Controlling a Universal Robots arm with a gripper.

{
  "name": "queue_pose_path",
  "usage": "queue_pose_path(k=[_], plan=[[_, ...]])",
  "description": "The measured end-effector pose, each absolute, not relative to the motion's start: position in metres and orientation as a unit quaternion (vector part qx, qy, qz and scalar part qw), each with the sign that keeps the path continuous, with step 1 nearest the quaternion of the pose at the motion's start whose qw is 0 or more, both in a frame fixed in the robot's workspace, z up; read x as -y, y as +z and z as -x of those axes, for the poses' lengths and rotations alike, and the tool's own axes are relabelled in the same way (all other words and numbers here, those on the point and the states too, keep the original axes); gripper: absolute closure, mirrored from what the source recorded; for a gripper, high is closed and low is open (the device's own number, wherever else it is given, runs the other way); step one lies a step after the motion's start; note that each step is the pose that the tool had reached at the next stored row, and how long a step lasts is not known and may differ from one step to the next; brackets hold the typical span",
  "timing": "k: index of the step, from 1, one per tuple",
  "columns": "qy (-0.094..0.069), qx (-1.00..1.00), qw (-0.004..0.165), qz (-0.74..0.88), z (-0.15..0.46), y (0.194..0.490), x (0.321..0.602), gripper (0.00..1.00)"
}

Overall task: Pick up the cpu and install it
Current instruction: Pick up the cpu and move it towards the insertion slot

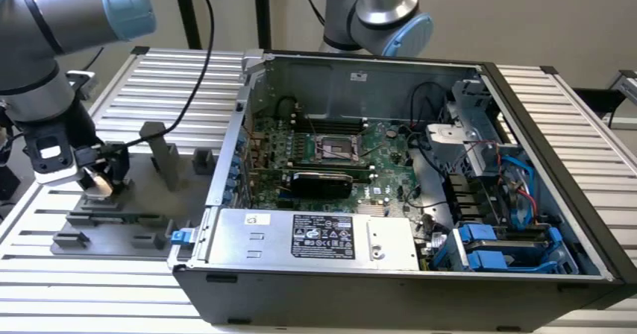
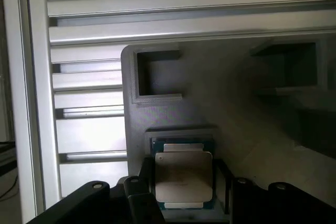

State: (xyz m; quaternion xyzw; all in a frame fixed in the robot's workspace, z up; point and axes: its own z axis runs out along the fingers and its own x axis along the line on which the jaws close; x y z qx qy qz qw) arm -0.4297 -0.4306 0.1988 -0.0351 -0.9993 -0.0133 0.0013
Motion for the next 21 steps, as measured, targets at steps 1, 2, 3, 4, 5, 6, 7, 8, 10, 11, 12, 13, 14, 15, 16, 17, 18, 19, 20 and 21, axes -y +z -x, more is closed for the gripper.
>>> queue_pose_path(k=[1, 2, 3, 4, 5, 6, 7, 8, 10, 11, 12, 13, 14, 15, 16, 17, 18, 19, 20, 21], plan=[[-0.013, 0.999, 0.001, 0.035, 0.430, 0.203, 0.431, 0.45], [-0.013, 0.999, 0.001, 0.035, 0.430, 0.208, 0.431, 0.45], [-0.013, 0.999, 0.001, 0.035, 0.430, 0.212, 0.431, 0.45], [-0.013, 0.999, 0.001, 0.035, 0.430, 0.217, 0.431, 0.45], [-0.013, 0.999, 0.001, 0.035, 0.430, 0.222, 0.431, 0.45], [-0.013, 0.999, 0.001, 0.035, 0.430, 0.226, 0.431, 0.45], [-0.013, 0.999, 0.001, 0.035, 0.430, 0.231, 0.431, 0.45], [-0.013, 0.999, 0.001, 0.035, 0.430, 0.235, 0.431, 0.45], [-0.013, 0.999, 0.001, 0.035, 0.430, 0.244, 0.431, 0.45], [-0.013, 0.999, 0.001, 0.035, 0.430, 0.249, 0.431, 0.45], [-0.013, 0.999, 0.001, 0.035, 0.430, 0.253, 0.431, 0.45], [-0.013, 0.999, 0.001, 0.035, 0.430, 0.258, 0.431, 0.45], [-0.013, 0.999, 0.001, 0.035, 0.430, 0.263, 0.431, 0.45], [-0.013, 0.999, 0.001, 0.035, 0.429, 0.267, 0.431, 0.45], [-0.013, 0.999, 0.001, 0.035, 0.429, 0.272, 0.431, 0.45], [-0.013, 0.999, 0.001, 0.035, 0.428, 0.276, 0.431, 0.45], [-0.013, 0.999, 0.001, 0.035, 0.428, 0.281, 0.431, 0.45], [-0.013, 0.999, 0.001, 0.035, 0.427, 0.285, 0.431, 0.45], [-0.013, 0.999, 0.001, 0.035, 0.426, 0.290, 0.431, 0.45], [-0.013, 0.999, 0.001, 0.034, 0.426, 0.294, 0.431, 0.45]])
